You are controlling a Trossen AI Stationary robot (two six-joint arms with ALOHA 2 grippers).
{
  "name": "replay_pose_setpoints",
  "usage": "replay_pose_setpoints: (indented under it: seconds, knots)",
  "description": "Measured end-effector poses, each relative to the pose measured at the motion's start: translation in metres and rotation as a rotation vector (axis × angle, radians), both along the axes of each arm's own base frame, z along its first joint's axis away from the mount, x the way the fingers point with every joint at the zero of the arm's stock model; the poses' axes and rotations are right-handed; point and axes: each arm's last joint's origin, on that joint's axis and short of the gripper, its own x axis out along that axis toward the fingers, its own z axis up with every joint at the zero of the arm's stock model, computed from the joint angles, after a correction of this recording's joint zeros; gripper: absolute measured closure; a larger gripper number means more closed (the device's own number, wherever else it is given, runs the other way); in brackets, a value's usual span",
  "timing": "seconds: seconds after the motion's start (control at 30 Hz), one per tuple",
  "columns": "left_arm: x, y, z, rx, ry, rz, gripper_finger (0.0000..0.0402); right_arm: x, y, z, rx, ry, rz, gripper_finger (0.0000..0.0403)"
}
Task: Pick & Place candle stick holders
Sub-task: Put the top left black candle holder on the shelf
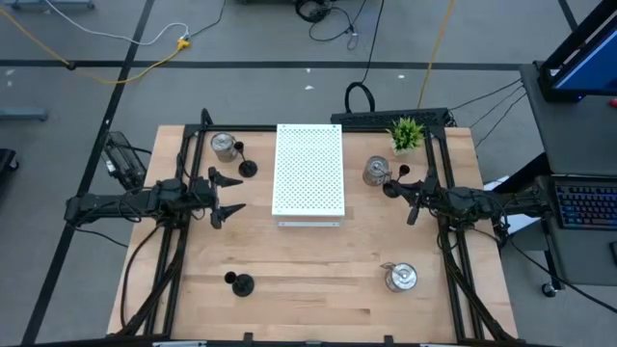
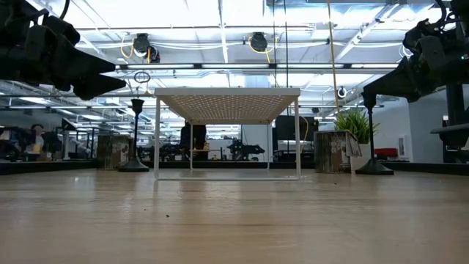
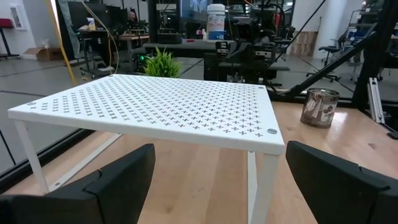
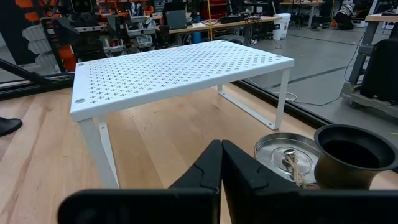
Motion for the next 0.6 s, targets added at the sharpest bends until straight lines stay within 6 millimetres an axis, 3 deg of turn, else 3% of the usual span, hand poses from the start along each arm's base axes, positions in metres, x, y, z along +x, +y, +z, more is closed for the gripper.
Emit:
replay_pose_setpoints:
  seconds: [0.27, 0.6]
  knots:
    - [0.0, -0.0001, 0.0002, -0.102, -0.02, 0.002, 0.0037, 0.0, 0.0, -0.0001, 0.0, 0.0, 0.0, 0.0403]
    - [0.0, -0.0002, 0.0002, -0.367, -0.062, 0.006, 0.0037, 0.0, 0.0, 0.0, 0.0, 0.0, 0.0, 0.0403]
